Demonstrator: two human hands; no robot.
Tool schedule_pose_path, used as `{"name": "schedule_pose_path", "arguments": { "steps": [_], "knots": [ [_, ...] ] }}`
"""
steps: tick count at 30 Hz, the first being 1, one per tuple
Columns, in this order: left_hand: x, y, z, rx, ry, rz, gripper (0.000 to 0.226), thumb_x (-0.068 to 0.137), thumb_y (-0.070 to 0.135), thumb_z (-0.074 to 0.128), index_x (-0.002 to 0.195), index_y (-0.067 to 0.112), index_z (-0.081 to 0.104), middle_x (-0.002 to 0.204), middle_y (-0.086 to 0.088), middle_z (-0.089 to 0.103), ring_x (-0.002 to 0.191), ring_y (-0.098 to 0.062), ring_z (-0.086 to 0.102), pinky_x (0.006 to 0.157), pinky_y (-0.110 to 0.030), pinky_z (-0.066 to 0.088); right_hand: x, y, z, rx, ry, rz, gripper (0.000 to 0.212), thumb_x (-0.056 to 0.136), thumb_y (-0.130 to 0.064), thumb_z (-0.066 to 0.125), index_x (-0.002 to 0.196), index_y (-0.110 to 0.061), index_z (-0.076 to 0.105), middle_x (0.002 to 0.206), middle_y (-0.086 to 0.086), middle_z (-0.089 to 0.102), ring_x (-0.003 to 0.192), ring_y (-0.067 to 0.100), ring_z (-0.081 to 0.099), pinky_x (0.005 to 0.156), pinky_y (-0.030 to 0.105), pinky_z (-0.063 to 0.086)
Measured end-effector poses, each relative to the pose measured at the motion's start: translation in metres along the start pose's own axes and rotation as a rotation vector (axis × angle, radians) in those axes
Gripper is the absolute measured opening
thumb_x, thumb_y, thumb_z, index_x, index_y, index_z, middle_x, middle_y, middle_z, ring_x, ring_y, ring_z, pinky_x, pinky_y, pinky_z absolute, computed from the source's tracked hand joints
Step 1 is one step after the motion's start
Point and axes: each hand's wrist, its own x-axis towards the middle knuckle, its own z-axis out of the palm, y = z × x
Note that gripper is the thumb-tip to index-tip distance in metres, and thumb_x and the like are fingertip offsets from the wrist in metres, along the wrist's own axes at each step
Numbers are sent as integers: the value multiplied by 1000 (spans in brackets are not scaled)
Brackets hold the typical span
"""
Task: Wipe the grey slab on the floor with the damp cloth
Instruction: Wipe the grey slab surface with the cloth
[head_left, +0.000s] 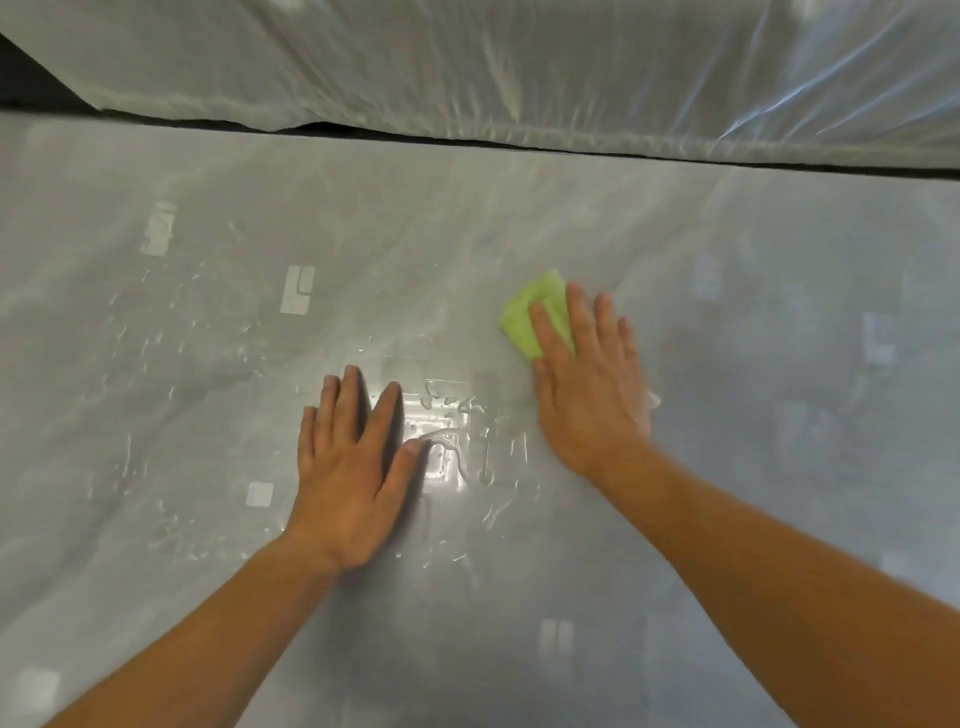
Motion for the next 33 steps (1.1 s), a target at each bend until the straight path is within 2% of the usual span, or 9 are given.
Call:
{"name": "schedule_pose_path", "arguments": {
  "steps": [2,4,8,12,16,23,27,29,33],
  "knots": [
    [1,-4,0,-23,-62,7,81,86,77,3,158,39,-1,162,5,-31,143,-8,-39,117,-36,-24,-53,-15,8,-62,-77,-243,56,102,-38,33,156,-30,25,167,8,13,152,39,11,123,53,12],
    [4,-8,-2,-32,-130,22,83,83,80,4,156,42,-5,160,7,-36,140,-7,-42,114,-33,-28,-64,11,7,-59,-100,-308,55,102,-39,33,156,-33,25,167,5,14,152,37,13,124,51,11],
    [4,-11,-4,-19,-157,33,82,83,78,8,156,44,-9,158,7,-39,139,-7,-44,112,-31,-30,-41,73,-9,30,4,160,57,99,-41,29,155,-33,28,167,8,14,152,37,14,124,49,11],
    [5,-11,-4,-26,-173,39,82,82,76,8,156,44,-10,159,6,-39,139,-7,-45,113,-33,-29,-82,53,1,57,54,309,60,98,-39,31,157,-27,26,166,14,13,152,38,12,123,50,12],
    [4,-15,-6,-78,-184,81,81,83,72,6,157,41,-7,159,7,-37,139,-6,-44,113,-33,-29,-117,-18,21,83,-1,214,60,98,-37,28,157,-27,23,166,14,11,153,36,9,124,48,7],
    [3,-24,-3,-226,-114,110,83,88,62,15,159,25,-10,164,10,-25,144,-1,-33,117,-30,-24,-1,-88,25,62,15,58,58,102,-33,33,158,-26,19,167,13,5,153,39,4,124,51,4],
    [3,-24,-3,-273,-95,117,84,86,60,14,159,24,-10,165,10,-23,145,-1,-32,116,-28,-24,-48,-75,28,-85,-77,-332,59,102,-32,38,158,-27,20,167,11,10,152,40,10,123,55,10],
    [3,-24,-3,-264,-95,126,84,87,59,16,159,24,-7,164,9,-24,145,-2,-33,114,-26,-26,-57,-49,22,-108,-114,-432,56,102,-33,36,157,-30,24,167,9,14,151,39,13,123,55,11],
    [4,-24,-4,-232,-109,132,77,90,46,25,160,23,4,165,4,-24,146,-8,-32,111,-25,-28,-27,-27,13,-1,-38,-128,55,100,-35,30,155,-33,29,167,6,16,152,39,12,123,51,5]
  ]
}}
